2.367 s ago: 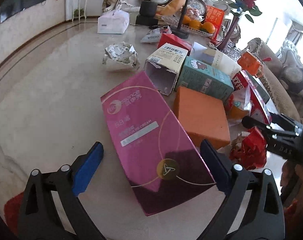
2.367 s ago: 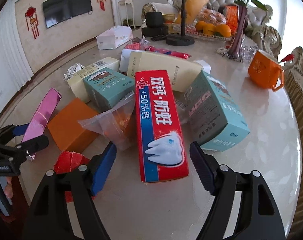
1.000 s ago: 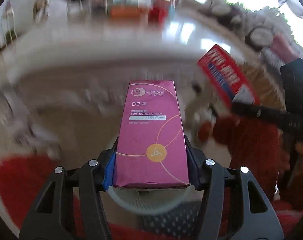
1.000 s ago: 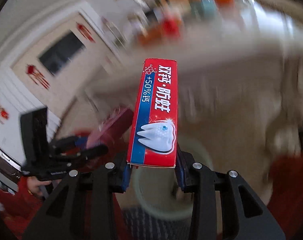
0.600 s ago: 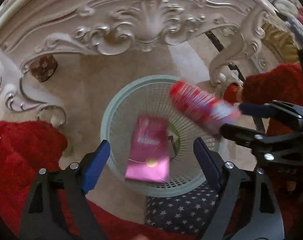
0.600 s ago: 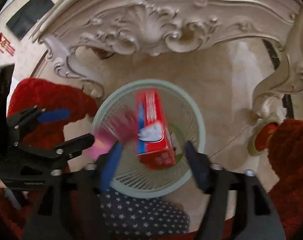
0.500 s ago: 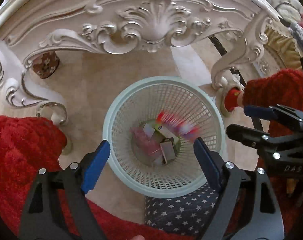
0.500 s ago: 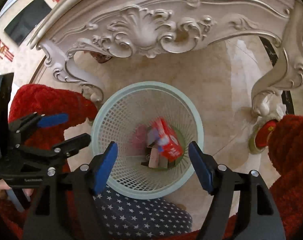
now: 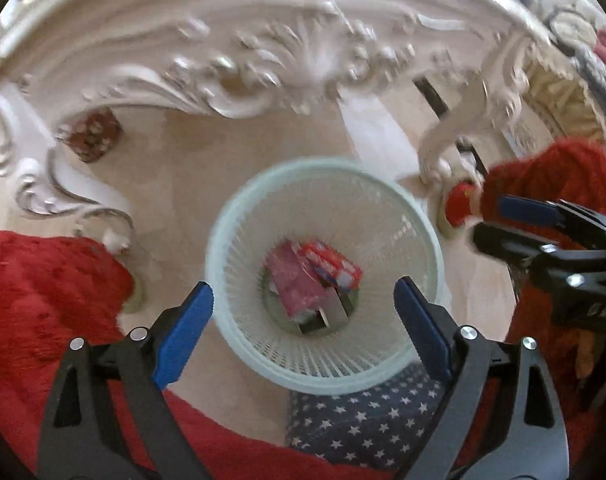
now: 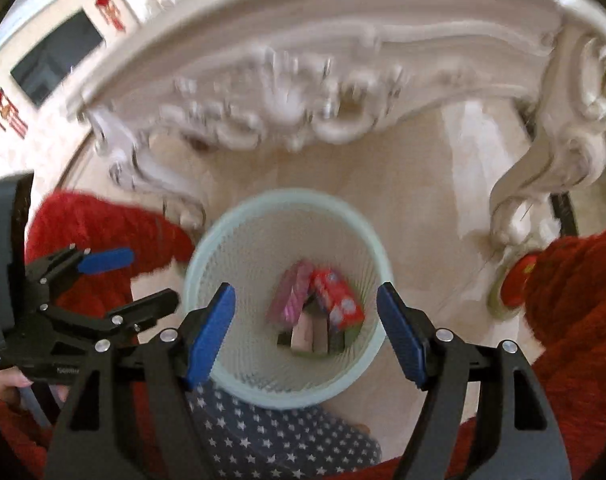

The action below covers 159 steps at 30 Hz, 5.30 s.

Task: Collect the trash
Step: 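Move both boxes over the wastebasket and open both tools to drop them, then grasp the orange box with left tool while right tool grasps red wrapper, then carry both items over the wastebasket and open both tools to drop them, then move both tools back toward the table over the crumpled foil and boxes, then grasp the crumpled paper with left tool while right tool grasps teal mosquito-liquid box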

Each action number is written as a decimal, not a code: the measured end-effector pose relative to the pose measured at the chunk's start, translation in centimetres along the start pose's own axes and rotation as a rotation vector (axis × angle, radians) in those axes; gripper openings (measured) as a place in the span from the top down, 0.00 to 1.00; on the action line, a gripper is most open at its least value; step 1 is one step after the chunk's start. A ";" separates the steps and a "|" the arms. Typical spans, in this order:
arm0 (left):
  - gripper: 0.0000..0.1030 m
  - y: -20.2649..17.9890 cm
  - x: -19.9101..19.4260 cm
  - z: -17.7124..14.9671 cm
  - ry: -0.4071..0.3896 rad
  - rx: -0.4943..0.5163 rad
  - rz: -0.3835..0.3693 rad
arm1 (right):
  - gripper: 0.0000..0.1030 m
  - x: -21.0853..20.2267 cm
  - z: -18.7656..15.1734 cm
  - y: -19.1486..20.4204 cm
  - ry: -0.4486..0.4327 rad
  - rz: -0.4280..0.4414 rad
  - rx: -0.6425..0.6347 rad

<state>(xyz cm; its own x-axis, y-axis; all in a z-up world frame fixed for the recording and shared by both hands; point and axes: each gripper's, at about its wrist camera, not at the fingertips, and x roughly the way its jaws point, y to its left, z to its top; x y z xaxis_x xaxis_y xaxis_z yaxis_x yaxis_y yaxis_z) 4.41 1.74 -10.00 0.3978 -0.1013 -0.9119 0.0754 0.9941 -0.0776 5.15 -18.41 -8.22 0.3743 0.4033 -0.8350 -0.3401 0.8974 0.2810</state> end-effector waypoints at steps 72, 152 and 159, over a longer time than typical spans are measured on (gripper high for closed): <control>0.31 -0.3 -9.9 5.2 -0.217 0.027 -0.118 | 0.69 -5.8 4.8 4.5 -0.132 0.129 -0.190; 0.08 19.6 0.3 39.6 -0.238 -0.302 0.014 | 0.23 2.0 39.0 -9.6 -0.249 -0.118 -0.003; 0.08 19.0 1.0 39.7 -0.190 -0.275 0.051 | 0.23 3.9 39.7 -10.2 -0.195 -0.070 0.018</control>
<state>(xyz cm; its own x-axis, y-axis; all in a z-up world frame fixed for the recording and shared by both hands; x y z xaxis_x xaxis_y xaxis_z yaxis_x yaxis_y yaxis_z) 42.51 19.05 3.64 0.5601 -0.0312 -0.8279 -0.1879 0.9685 -0.1636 44.34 -18.85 4.48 0.5573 0.3648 -0.7459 -0.2920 0.9270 0.2352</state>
